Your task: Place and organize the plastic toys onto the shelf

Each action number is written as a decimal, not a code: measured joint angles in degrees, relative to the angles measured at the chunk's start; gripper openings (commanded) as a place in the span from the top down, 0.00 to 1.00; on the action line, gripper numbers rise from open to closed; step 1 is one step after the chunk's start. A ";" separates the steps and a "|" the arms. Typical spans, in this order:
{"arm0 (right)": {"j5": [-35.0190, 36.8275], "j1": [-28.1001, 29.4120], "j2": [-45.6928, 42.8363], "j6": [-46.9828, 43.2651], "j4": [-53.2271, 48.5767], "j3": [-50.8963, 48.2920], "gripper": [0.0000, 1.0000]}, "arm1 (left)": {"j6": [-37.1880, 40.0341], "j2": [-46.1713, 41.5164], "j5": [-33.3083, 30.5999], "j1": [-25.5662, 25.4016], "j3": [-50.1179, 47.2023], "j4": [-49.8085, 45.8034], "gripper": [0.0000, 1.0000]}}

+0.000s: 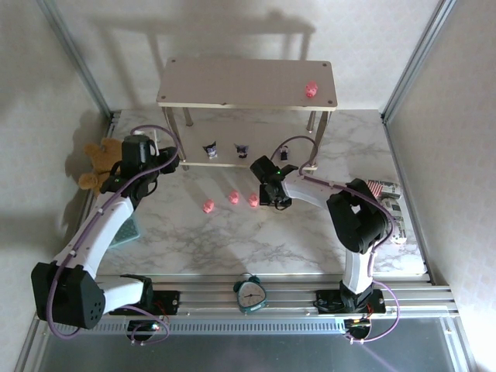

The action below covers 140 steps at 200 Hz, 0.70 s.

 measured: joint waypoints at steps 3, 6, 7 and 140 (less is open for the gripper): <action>-0.11 -0.02 0.13 -0.07 0.00 0.13 0.50 | 0.00 0.04 -0.02 0.04 -0.02 0.00 0.55; -0.15 -0.04 0.31 -0.17 0.00 0.26 0.51 | 0.00 0.11 0.02 0.13 0.00 0.00 0.55; -0.17 -0.11 0.37 -0.17 0.00 0.33 0.51 | 0.00 0.11 0.04 0.15 -0.02 0.00 0.55; -0.28 -1.25 -2.10 -2.89 -0.52 -0.48 0.84 | -0.02 0.83 1.51 1.11 0.00 0.02 0.56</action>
